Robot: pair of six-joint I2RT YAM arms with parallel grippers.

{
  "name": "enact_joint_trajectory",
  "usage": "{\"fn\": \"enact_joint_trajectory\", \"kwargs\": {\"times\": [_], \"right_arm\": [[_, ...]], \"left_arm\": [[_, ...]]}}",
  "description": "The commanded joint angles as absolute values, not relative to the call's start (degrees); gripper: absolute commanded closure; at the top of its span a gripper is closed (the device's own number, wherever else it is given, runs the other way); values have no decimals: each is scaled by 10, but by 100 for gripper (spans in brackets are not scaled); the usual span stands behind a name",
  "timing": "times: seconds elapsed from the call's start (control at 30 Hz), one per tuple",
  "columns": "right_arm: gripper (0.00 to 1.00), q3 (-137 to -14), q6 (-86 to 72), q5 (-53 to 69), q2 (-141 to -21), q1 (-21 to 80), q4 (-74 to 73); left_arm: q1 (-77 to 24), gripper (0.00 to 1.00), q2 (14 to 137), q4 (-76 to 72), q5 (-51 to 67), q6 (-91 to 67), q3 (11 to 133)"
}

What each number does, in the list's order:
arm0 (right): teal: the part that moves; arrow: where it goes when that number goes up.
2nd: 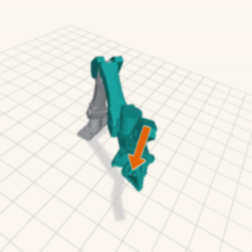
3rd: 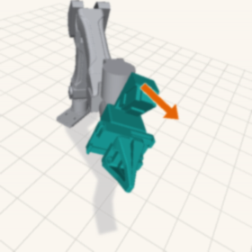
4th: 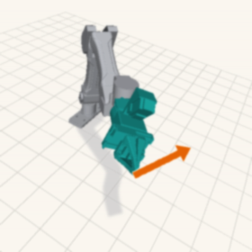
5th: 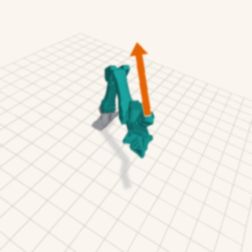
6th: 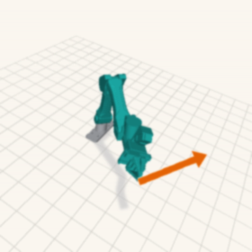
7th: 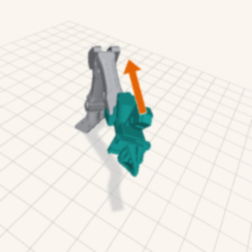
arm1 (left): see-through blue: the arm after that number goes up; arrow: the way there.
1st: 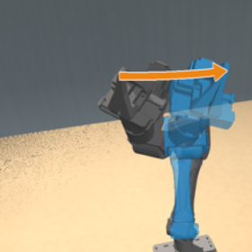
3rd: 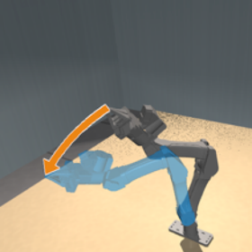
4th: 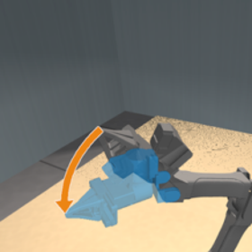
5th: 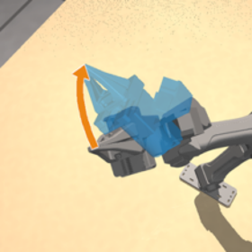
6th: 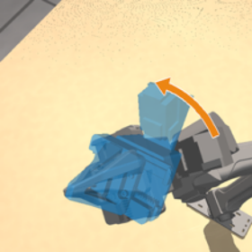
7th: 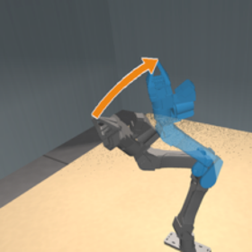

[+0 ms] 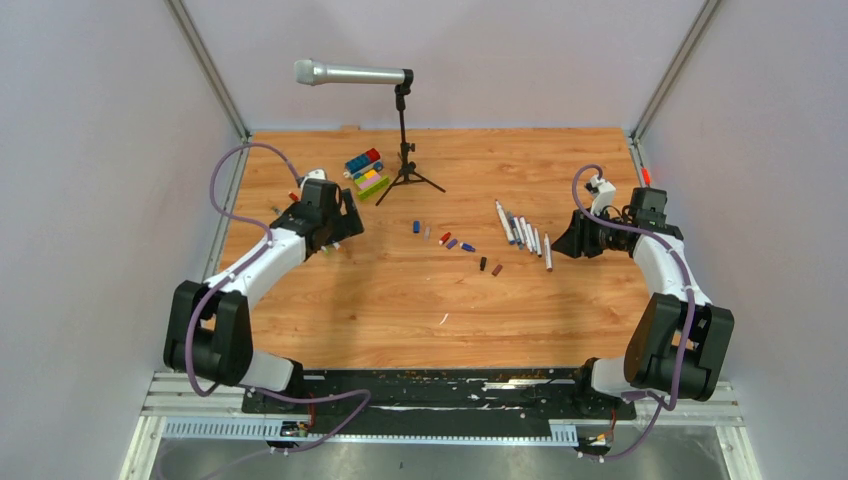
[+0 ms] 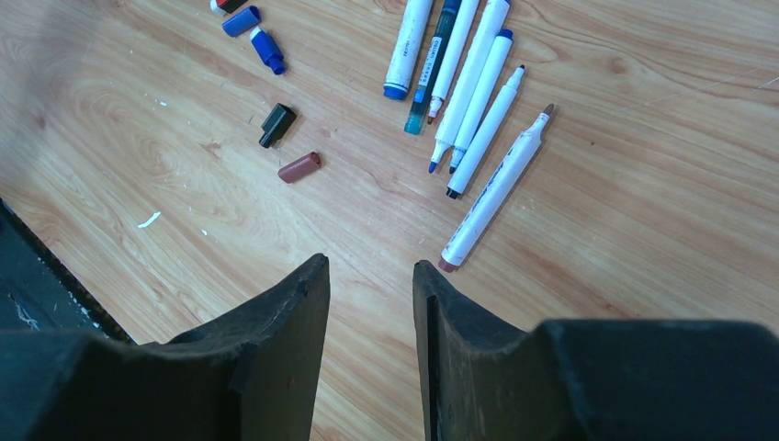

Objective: Open the pen caps
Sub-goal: Pick up the pen from the center of the board.

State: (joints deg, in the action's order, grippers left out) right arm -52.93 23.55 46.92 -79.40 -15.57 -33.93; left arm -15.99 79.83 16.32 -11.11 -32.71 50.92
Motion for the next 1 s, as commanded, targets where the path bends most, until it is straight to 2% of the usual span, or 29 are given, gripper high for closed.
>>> {"fn": "enact_joint_trajectory", "kwargs": {"times": [0.0, 0.1, 0.27, 0.4, 0.57, 0.97], "right_arm": [[60, -548, 248, 485, -778, -158, -337], [60, -547, 248, 485, -779, -158, -336], [60, -547, 249, 485, -781, -158, -336], [60, -547, 249, 486, -782, -158, -337], [60, -547, 249, 484, -783, -158, -337], [60, -548, 251, 481, -786, -158, -338]], "left_arm": [[-134, 2, 824, 221, -166, -356, 568], [-112, 6, 837, 244, -217, -388, 582], [-24, 37, 865, 227, -148, -405, 589], [30, 49, 896, 216, -131, -388, 620], [61, 51, 965, 241, -139, -367, 680], [88, 62, 1098, 297, -134, -348, 823]]}}
